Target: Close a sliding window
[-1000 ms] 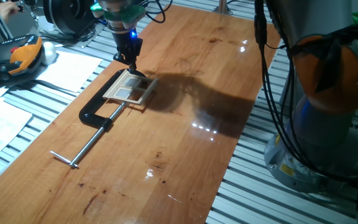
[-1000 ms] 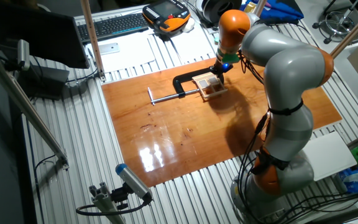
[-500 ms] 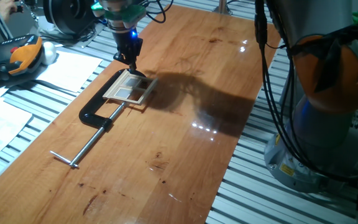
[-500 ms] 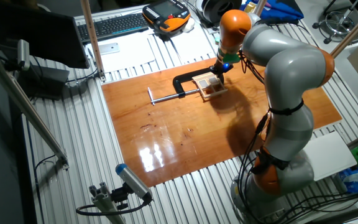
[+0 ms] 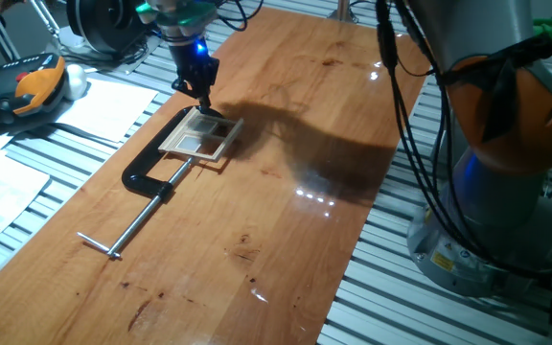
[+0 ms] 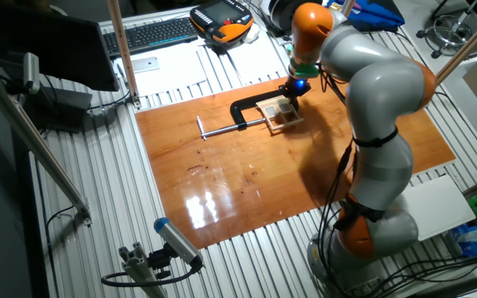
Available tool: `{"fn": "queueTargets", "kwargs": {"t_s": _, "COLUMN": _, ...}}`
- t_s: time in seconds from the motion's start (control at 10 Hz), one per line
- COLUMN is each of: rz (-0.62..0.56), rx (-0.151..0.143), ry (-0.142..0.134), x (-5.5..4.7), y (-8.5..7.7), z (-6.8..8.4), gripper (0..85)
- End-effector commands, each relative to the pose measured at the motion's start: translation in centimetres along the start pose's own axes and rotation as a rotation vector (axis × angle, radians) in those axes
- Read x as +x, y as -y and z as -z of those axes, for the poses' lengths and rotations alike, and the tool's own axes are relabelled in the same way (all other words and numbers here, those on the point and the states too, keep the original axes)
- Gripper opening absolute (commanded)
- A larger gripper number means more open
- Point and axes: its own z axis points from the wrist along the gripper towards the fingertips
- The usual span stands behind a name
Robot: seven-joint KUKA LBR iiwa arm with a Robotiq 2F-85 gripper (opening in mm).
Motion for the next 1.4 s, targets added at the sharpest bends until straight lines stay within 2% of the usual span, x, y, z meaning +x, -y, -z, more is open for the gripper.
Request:
{"fn": "queueTargets", "kwargs": {"t_s": 0.0, "rz": 0.007, "rx": 0.012, "ry": 0.011, "x": 0.0, "y": 0.0, "z": 0.0, "gripper": 0.0}}
{"fn": "queueTargets", "kwargs": {"t_s": 0.2, "rz": 0.036, "rx": -0.051, "ry": 0.028, "x": -0.1, "y": 0.0, "z": -0.3, "gripper": 0.0}}
{"fn": "queueTargets", "kwargs": {"t_s": 0.3, "rz": 0.058, "rx": -0.064, "ry": 0.032, "x": -0.2, "y": -0.1, "z": -0.5, "gripper": 0.0}}
{"fn": "queueTargets", "kwargs": {"t_s": 0.5, "rz": 0.114, "rx": -0.05, "ry": 0.041, "x": -0.3, "y": -0.1, "z": -1.3, "gripper": 0.0}}
{"fn": "queueTargets", "kwargs": {"t_s": 0.7, "rz": 0.143, "rx": -0.08, "ry": 0.047, "x": -0.6, "y": -0.2, "z": -2.8, "gripper": 0.0}}
{"fn": "queueTargets", "kwargs": {"t_s": 1.0, "rz": 0.134, "rx": -0.098, "ry": 0.041, "x": -1.1, "y": -0.4, "z": -3.5, "gripper": 0.0}}
{"fn": "queueTargets", "kwargs": {"t_s": 1.3, "rz": 0.145, "rx": -0.088, "ry": 0.05, "x": -1.5, "y": -0.6, "z": -4.4, "gripper": 0.0}}
